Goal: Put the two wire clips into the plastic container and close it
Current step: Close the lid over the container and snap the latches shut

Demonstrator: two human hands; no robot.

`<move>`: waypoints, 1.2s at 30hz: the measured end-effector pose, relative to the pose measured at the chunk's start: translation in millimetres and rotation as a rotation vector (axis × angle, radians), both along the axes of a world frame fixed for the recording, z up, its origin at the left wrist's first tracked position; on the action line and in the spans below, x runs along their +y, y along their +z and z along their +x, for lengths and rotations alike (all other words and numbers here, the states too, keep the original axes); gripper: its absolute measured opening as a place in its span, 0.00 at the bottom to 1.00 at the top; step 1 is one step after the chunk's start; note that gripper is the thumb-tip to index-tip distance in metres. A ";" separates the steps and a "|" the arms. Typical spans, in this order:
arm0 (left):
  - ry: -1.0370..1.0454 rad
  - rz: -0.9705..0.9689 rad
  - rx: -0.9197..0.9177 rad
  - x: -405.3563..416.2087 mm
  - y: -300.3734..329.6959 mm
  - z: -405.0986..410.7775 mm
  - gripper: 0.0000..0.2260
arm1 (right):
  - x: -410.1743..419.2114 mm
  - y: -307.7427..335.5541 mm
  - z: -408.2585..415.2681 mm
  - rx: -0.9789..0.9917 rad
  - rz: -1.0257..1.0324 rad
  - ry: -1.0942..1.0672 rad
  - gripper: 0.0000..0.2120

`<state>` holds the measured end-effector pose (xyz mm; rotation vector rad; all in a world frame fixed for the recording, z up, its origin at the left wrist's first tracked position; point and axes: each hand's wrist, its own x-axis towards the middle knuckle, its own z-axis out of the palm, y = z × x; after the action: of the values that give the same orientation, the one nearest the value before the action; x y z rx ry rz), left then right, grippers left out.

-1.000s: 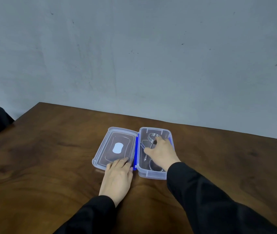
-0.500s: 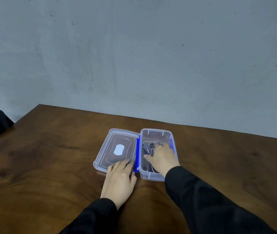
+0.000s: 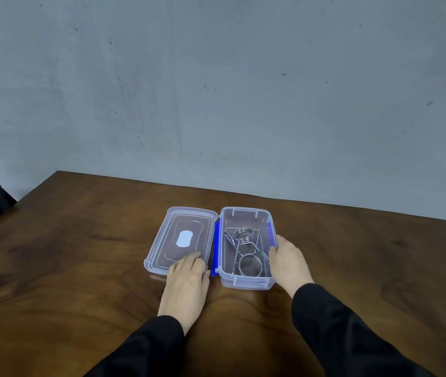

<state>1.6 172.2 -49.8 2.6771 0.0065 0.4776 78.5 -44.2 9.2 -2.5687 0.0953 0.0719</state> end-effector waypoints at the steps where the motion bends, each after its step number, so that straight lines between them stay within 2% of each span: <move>1: 0.008 -0.011 -0.002 0.1 0.4 -0.4 0.04 | -0.7 -0.4 -0.7 0.003 0.002 -0.003 0.12; 4: 0.056 -0.085 -0.023 0.5 11.1 -1.3 0.05 | -3.5 -1.3 -4.4 0.002 0.018 -0.019 0.12; 8: 0.208 -0.323 -0.054 1.6 52.3 3.0 0.09 | -4.5 0.5 -10.0 0.011 0.055 -0.027 0.14; 12: 0.179 -0.589 -0.177 -6.4 106.1 4.2 0.05 | 0.1 18.8 -21.6 -0.220 0.078 -0.036 0.22; 15: 0.109 -0.805 -0.304 -26.1 139.8 -0.9 0.07 | 8.5 41.3 -29.7 -0.309 0.327 0.011 0.23; 17: 0.043 -1.040 -0.341 -43.0 150.3 -3.0 0.09 | 13.2 49.3 -30.0 -0.227 0.532 0.026 0.28; 19: -0.065 -1.365 -0.321 -60.9 152.2 -5.1 0.09 | 16.4 53.3 -29.0 -0.107 0.723 0.025 0.31; 21: -0.085 -1.623 -0.251 -76.2 152.7 -9.2 0.09 | 16.2 54.6 -28.2 -0.025 0.903 0.016 0.26; 23: -0.035 -1.741 -0.178 -83.4 149.5 -11.2 0.06 | 13.6 56.0 -28.9 -0.017 1.024 -0.028 0.18; 24: 0.002 -1.742 -0.137 -83.6 145.6 -10.7 0.06 | 11.0 54.5 -28.1 -0.036 1.020 -0.057 0.16; 26: 0.073 -1.624 -0.039 -78.0 131.7 -5.0 0.09 | 3.6 50.6 -25.7 -0.087 0.906 -0.090 0.17; 30: 0.057 -1.134 0.094 -65.5 101.8 4.6 0.09 | -5.5 37.8 -24.1 -0.087 0.750 -0.069 0.27; 33: 0.116 -0.863 0.116 -59.5 81.2 6.3 0.14 | -6.8 27.3 -24.9 -0.036 0.754 -0.039 0.18; 36: 0.146 -0.728 0.146 -58.2 66.9 3.2 0.22 | -6.9 16.5 -24.7 0.014 0.731 -0.035 0.14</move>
<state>4.8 113.9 17.1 1.9907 0.3517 0.2517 53.7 -51.1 25.7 -1.8362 0.0970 0.0910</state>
